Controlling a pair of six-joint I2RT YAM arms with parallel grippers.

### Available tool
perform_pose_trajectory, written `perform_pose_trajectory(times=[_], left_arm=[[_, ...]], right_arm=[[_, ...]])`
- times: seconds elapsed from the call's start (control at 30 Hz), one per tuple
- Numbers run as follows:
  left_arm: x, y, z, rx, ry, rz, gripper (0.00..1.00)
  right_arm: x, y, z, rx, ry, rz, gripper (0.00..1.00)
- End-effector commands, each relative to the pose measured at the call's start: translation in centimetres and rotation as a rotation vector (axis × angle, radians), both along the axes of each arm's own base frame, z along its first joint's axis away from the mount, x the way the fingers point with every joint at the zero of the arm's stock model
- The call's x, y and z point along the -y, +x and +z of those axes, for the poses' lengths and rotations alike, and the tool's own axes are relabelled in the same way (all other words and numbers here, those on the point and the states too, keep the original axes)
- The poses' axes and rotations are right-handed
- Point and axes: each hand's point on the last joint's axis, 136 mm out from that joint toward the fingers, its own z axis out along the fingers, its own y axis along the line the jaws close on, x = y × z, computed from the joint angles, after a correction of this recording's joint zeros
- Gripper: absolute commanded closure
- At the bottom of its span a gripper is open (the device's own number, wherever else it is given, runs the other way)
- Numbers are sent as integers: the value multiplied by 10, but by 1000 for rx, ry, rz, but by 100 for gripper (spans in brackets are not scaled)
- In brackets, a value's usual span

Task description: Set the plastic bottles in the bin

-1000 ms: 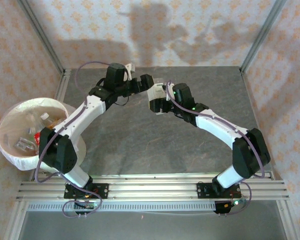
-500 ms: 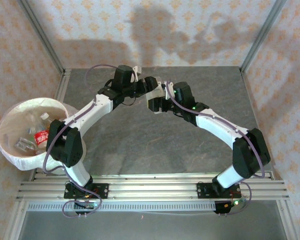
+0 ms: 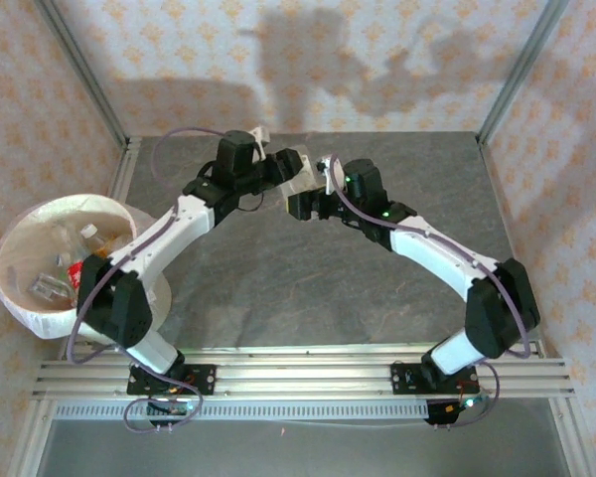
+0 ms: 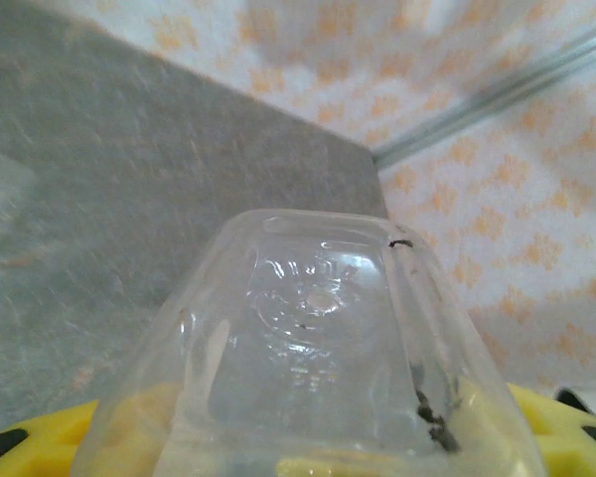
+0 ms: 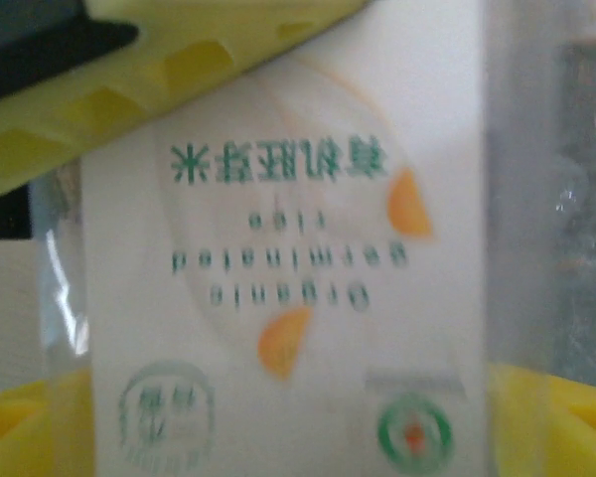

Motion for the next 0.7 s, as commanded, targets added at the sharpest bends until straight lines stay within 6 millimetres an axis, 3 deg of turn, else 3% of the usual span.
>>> perform_pose_trajectory(times=[0.0,0.13,0.27,0.33,0.5,0.6,0.67], left_arm=[[-57,-5,35,102,121,214,47],[-114,-26,62,116,281,413,49],[-169,-56,96,152,331,596,49],[-196,-76,116,173,376,673,49],[-286,-153,164,103,638,936,49],[-326,-187,171,26,673,1003,49],[-342,-200,170,-23,658,1013,49]], right_arm=[[26,4,48,201,5,-104,1],[50,10,51,249,-25,-228,1],[77,22,48,256,-55,-404,1],[89,28,42,254,-82,-478,1],[105,35,27,230,-147,-572,1],[110,37,20,217,-181,-594,1],[114,38,15,207,-198,-616,1]])
